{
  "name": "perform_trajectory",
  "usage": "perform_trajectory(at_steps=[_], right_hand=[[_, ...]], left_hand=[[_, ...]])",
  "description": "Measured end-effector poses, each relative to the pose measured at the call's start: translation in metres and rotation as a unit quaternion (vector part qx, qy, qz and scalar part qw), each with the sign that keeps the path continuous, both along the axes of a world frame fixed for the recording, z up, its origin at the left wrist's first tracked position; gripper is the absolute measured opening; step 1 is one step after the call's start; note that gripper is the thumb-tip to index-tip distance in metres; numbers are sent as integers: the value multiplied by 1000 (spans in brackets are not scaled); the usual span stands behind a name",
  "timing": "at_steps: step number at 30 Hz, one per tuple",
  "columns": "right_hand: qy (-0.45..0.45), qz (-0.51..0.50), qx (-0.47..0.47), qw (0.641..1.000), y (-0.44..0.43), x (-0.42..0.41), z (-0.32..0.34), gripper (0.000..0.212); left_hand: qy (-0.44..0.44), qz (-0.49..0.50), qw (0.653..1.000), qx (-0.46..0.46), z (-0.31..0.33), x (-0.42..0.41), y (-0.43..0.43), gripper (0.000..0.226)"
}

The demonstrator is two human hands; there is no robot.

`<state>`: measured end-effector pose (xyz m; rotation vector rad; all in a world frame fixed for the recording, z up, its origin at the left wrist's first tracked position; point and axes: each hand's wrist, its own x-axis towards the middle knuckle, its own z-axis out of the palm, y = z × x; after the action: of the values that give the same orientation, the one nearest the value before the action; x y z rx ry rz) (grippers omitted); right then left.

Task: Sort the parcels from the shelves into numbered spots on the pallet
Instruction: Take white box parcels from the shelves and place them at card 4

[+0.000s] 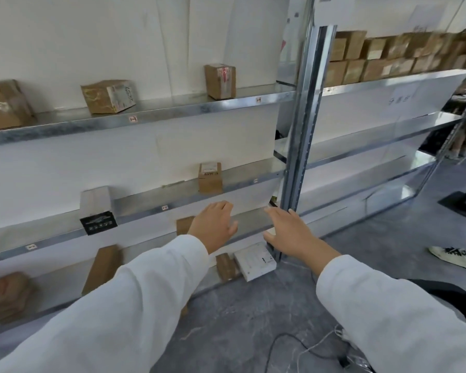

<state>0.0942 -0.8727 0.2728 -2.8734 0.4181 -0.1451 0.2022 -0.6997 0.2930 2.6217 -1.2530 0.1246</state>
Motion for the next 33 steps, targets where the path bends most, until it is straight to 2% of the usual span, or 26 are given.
perform_trajectory(at_steps=[8,19,24,33], right_hand=[[21,-12,12,1000,-50,43,-24,66],[98,-14,16,995,-136,142,-66,65],[122,-17,25,992,-176,182,-85,65],[178,-37,49,982,-229,219,-131,62]], left_hand=[[25,-5,1000,11,-31,39,-57,50],[129,-8,989,67,-86,142,-149,45],[141,-8,987,72,-103,188,-190,47],[234,11,968,95,-163,213,-240,47]])
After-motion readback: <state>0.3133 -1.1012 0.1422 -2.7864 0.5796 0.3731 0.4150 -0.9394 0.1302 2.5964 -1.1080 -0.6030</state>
